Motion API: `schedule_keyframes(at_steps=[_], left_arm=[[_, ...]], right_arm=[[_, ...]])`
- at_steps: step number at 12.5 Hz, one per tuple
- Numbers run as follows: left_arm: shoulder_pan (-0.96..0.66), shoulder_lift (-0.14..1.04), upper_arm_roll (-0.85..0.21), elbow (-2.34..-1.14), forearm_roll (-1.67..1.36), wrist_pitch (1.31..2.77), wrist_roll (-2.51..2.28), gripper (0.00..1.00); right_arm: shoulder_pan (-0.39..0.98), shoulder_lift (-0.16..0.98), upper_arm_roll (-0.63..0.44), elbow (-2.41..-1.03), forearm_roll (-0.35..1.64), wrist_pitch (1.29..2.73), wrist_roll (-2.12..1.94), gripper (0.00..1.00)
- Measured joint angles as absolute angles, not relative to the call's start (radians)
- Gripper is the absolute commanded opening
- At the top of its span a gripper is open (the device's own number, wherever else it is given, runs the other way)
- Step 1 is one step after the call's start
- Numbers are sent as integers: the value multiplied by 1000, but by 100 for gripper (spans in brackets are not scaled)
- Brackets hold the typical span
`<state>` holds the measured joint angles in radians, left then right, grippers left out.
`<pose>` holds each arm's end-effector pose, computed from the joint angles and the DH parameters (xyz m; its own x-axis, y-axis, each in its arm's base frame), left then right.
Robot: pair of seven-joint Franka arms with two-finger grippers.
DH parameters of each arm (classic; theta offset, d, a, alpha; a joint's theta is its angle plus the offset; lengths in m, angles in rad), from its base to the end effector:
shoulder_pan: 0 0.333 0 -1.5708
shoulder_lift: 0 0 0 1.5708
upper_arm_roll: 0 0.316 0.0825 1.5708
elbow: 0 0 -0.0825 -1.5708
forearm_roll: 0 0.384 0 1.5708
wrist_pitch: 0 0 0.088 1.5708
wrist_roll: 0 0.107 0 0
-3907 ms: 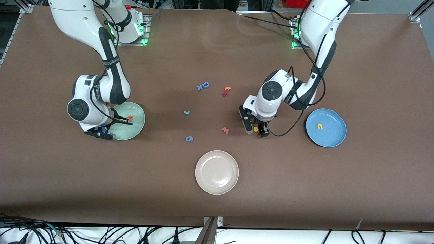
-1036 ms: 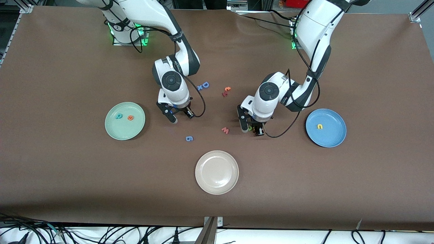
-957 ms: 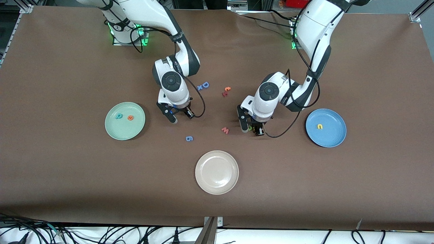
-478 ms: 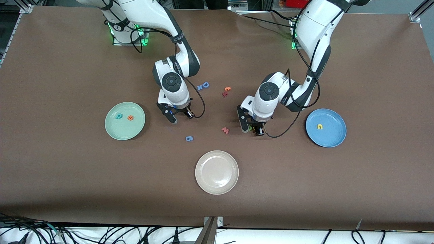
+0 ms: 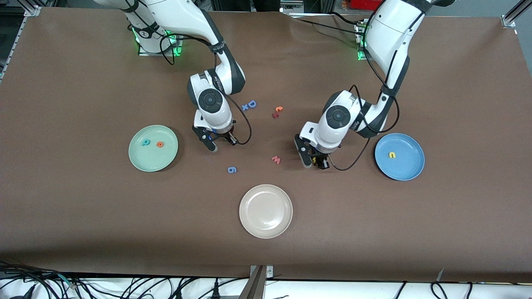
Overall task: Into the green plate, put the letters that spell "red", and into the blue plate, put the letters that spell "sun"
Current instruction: 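Carry the yellow 2 to the blue plate while the right gripper grasps the l, then place the teal l on the green plate while the left gripper releases the 2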
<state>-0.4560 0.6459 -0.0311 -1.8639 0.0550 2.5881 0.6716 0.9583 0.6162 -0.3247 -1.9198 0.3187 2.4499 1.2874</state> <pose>0.5705 -0.3021 0.1749 0.3628 -0.9303 0.0529 -0.9288 -0.3656 -0.0597 0.4957 0.3719 0.1784 0.6575 -0.7533 -0.0169 -0.7526 -0.6576 0.0346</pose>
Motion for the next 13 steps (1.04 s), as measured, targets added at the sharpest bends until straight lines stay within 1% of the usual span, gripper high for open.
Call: schedule_keyframes(at_steps=[3,5,6,7,10,11,13], left_arm=[[-431,617,25,-1857,41,2511,667,0],[-401,570,69,-1852,40,2408,667,0],[-384,541,95,-1851,40,2354,667,0],[-371,518,124,-1851,40,2315,669,1],[-326,494,203,-1863,40,2251,672,5],[-299,495,213,-1880,40,2245,672,7],[-248,506,217,-1923,40,2245,671,17]], right_arm=[[958,616,-325,-1919,319,2450,1275,0],[958,616,-329,-1914,319,2433,1254,0],[959,614,-340,-1901,319,2397,1231,0],[959,609,-364,-1878,319,2340,1194,0],[956,580,-497,-1777,319,2101,1001,0],[955,573,-539,-1762,319,2063,928,0],[943,572,-611,-1763,319,2042,756,0]])
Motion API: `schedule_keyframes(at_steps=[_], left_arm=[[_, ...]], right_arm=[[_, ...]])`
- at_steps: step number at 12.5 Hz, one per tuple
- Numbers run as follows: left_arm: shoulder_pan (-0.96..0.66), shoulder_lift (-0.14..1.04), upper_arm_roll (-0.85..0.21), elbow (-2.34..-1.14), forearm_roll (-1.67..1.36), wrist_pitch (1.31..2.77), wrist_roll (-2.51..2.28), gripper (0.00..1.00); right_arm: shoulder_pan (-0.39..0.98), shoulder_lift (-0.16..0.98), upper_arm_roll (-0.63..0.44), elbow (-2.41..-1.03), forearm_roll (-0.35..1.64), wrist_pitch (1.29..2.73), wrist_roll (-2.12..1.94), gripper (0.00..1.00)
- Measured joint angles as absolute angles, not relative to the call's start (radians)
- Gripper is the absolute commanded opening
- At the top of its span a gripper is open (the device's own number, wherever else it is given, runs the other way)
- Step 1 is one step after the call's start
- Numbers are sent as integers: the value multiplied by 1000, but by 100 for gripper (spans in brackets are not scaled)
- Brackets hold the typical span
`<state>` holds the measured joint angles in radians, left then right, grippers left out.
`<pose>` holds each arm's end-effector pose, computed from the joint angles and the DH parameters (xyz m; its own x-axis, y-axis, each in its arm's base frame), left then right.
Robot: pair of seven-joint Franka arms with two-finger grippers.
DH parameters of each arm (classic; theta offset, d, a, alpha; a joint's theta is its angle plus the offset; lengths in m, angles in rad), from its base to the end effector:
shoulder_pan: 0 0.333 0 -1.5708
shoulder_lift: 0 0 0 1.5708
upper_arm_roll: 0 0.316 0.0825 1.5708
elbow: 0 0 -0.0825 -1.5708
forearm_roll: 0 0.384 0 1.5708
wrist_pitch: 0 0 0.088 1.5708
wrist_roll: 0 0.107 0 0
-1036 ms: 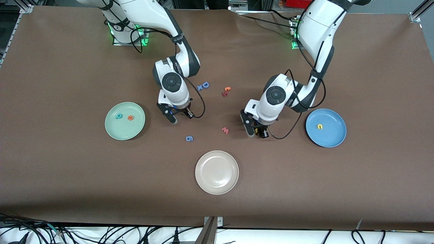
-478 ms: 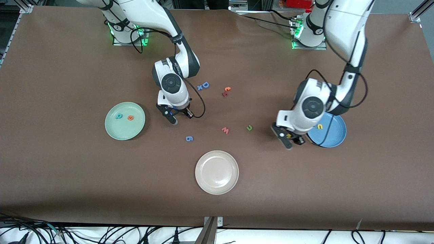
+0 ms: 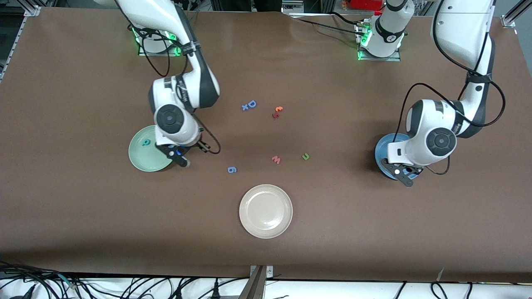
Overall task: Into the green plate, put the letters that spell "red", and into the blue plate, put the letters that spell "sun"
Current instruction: 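Place the teal l on the green plate while the left gripper releases the 2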
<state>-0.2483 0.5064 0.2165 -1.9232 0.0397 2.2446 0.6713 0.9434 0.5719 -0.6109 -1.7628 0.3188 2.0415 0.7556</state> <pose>0.6065 -0.0222 0.2180 0.7148 -0.6642 -0.2189 -0.6795 -0.7337 0.0076 0.5845 0.2540 0.2745 0.8477 -0.5246 -0.0791 -0.5085 -0.8459 0.1606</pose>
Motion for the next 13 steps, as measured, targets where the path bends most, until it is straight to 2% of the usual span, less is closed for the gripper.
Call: schedule_keyframes(at_steps=[1,2,4,6,11,12,13], left_arm=[[-230,519,217,-1933,35,2245,671,31],[-223,534,217,-1936,23,2246,671,39],[-224,549,213,-1936,16,2253,668,73],[-225,548,211,-1928,16,2254,666,78],[-243,498,193,-1883,14,2213,661,76],[-255,484,180,-1882,-4,2203,641,76],[-274,477,163,-1882,-50,2198,609,76]], right_arm=[[915,577,-628,-1766,319,2040,666,0],[876,587,-633,-1767,319,2040,591,0],[791,619,-633,-1769,320,2041,456,0],[752,644,-632,-1769,321,2050,402,0],[747,684,-628,-1768,322,2076,373,1],[744,692,-628,-1769,329,2077,370,14],[740,699,-628,-1769,342,2079,362,53]])
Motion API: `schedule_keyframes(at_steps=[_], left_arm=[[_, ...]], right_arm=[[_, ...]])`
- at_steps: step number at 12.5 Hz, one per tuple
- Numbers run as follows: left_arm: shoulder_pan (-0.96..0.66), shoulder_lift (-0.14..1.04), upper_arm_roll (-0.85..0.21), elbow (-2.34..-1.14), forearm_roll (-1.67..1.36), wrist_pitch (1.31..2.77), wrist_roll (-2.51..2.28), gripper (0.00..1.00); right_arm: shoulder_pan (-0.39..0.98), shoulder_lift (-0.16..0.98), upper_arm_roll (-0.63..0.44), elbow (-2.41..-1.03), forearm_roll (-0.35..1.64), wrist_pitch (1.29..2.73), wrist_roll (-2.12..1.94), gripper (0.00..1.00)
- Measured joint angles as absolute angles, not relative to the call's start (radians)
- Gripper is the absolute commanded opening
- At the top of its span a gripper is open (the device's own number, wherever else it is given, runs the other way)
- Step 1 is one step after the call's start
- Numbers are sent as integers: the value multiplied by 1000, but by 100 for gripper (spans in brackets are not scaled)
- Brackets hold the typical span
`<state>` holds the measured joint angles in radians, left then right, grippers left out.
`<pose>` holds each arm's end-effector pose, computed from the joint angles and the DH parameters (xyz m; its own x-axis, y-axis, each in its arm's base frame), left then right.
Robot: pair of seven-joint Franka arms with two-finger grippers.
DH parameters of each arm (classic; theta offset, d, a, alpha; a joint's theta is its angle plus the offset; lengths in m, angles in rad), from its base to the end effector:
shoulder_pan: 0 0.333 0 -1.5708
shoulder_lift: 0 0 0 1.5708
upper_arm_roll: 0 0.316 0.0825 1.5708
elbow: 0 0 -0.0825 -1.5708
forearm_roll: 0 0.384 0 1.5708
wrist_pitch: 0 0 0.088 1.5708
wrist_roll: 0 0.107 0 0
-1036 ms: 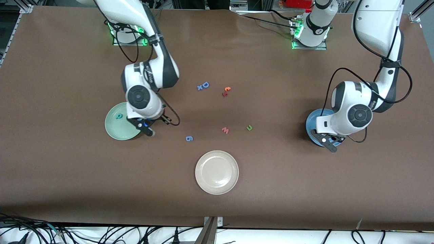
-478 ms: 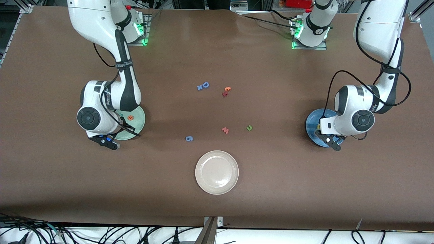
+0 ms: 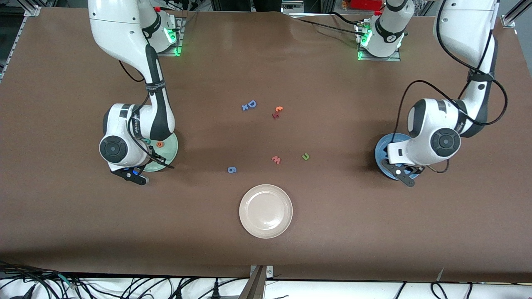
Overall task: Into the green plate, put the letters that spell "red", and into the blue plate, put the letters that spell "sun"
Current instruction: 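Place the teal l on the green plate while the left gripper releases the 2, then retract the right gripper to rest while the left gripper reaches the c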
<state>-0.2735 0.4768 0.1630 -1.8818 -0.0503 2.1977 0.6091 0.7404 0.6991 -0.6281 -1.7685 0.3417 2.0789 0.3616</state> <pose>0.6134 -0.0744 0.2457 0.7544 -0.6396 -0.1475 -0.6393 -0.7669 0.0555 0.6204 0.1141 0.2090 0.9081 -0.3890 -0.1553 -0.3550 -0.9116 0.2074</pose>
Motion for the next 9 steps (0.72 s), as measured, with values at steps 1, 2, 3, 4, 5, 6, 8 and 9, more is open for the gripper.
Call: schedule_keyframes(at_steps=[1,2,3,4,5,6,8,9], left_arm=[[-299,477,146,-1882,-84,2197,562,76],[-328,478,127,-1882,-100,2197,504,76],[-357,479,103,-1880,-103,2198,425,76],[-384,482,79,-1874,-104,2199,340,76],[-414,490,60,-1863,-104,2200,250,76],[-447,503,52,-1847,-104,2205,166,75],[-503,533,50,-1818,-104,2243,51,75],[-522,545,49,-1810,-104,2269,38,75]], right_arm=[[738,704,-628,-1769,349,2081,354,100],[737,706,-628,-1768,350,2082,353,100],[737,707,-628,-1768,354,2082,353,100],[737,707,-628,-1768,360,2082,352,100],[737,708,-628,-1767,364,2082,351,100],[737,708,-628,-1766,366,2082,350,100],[738,707,-628,-1761,369,2081,348,100],[740,704,-628,-1754,370,2075,348,100]])
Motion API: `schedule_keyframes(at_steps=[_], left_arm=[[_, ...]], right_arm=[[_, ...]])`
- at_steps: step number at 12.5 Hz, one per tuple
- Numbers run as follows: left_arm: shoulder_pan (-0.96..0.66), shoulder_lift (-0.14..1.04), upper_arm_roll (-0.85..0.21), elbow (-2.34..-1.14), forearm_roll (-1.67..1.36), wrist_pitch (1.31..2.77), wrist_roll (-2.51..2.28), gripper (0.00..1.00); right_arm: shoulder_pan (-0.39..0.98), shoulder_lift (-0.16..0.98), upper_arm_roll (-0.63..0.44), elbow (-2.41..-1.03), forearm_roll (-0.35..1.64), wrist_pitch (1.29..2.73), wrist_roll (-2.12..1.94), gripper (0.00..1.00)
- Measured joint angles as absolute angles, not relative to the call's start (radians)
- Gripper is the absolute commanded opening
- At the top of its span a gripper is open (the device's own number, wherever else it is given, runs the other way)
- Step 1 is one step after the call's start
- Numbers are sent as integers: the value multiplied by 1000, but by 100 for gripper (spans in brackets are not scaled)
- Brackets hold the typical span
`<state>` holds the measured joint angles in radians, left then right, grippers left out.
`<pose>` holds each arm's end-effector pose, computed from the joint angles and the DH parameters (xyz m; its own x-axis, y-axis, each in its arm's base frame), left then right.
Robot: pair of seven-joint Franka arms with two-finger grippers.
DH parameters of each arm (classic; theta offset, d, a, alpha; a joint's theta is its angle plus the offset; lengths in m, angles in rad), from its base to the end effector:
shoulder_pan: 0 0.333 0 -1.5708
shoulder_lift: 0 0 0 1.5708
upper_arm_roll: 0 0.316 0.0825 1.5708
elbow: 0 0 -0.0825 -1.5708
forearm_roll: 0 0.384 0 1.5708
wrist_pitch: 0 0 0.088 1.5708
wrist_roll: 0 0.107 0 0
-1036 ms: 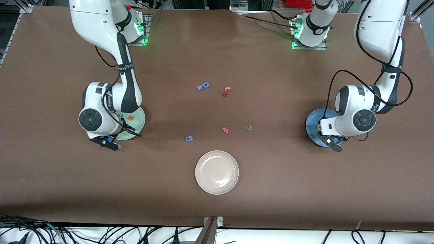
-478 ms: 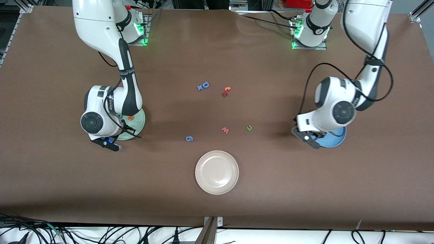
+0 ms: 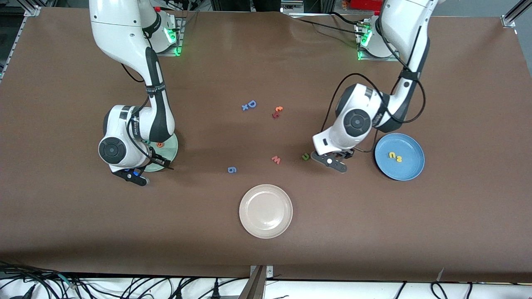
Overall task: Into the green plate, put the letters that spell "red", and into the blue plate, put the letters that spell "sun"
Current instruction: 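Retract the right gripper to rest while the left gripper reaches the c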
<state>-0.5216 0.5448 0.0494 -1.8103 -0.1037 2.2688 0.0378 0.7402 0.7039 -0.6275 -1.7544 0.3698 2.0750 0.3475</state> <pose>0.5705 -0.2966 0.2339 0.8980 -0.4318 -0.0845 -0.4288 -0.9019 0.0511 0.6236 0.1184 0.2109 0.9091 -0.3849 -0.1591 -0.3560 -0.9164 0.1831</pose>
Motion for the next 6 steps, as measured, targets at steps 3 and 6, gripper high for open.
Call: schedule_keyframes(at_steps=[3,6], left_arm=[[-548,585,50,-1794,-98,2351,147,75],[-556,626,50,-1766,-98,2391,266,75]], right_arm=[[743,677,-629,-1697,371,1971,347,100],[744,654,-667,-1560,371,1746,341,100]])
